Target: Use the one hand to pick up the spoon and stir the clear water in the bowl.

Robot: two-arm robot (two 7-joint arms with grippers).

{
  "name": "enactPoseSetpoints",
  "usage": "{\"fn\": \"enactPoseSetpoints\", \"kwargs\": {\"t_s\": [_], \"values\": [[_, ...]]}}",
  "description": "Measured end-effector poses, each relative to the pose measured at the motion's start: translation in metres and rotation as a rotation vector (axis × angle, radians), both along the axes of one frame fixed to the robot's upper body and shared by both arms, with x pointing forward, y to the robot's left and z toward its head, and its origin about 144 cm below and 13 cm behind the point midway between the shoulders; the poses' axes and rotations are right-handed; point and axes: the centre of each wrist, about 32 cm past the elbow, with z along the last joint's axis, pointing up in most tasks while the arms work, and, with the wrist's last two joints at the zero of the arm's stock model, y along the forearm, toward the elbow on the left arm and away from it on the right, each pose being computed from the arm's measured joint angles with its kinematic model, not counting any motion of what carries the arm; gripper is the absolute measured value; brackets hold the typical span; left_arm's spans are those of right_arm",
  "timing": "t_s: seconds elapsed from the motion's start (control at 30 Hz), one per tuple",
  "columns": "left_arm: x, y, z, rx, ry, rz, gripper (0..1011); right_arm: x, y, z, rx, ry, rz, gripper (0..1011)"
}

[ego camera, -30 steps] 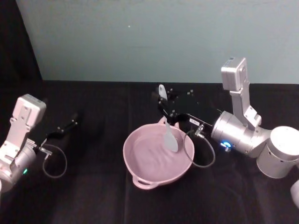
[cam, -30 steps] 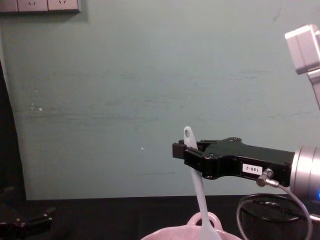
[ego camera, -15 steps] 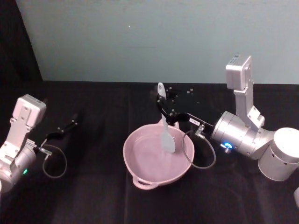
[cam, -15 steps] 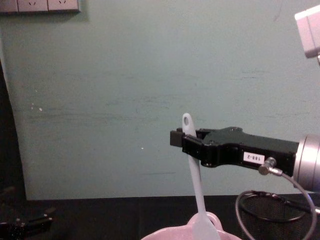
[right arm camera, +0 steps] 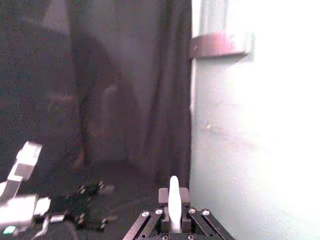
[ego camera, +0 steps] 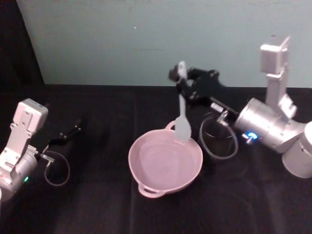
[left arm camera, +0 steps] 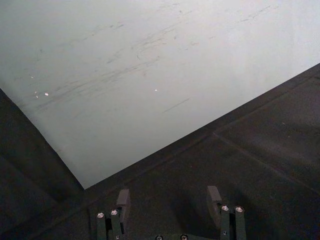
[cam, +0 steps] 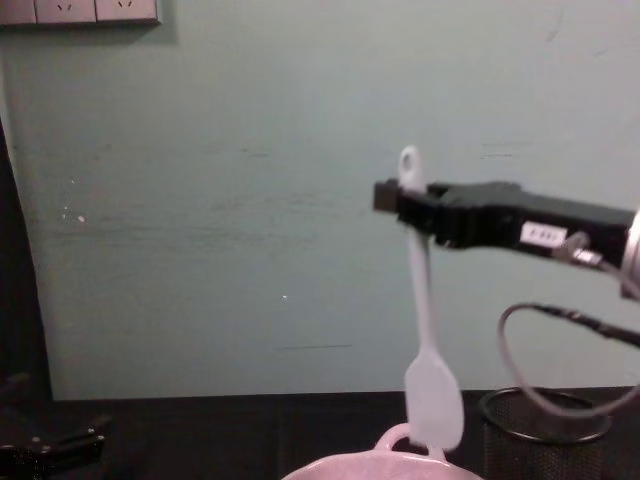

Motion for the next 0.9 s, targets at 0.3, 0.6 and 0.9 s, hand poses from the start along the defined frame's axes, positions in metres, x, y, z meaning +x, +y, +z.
{"fn": "enactPoseSetpoints", "kwargs": {"t_s": [0.3, 0.6, 0.9], "values": [[0.0, 0.0, 0.0, 0.0, 0.0, 0.0, 1005, -0.007, -0.024, 0.012, 0.074, -0.039, -0.103, 125], [0.0, 0.0, 0.0, 0.0, 0.0, 0.0, 1005, -0.018, -0.036, 0.008, 0.14, -0.042, -0.227, 124], [0.0, 0.0, 0.0, 0.0, 0.0, 0.0, 1005, -0.024, -0.038, -0.008, 0.213, 0.016, -0.309, 125]]}}
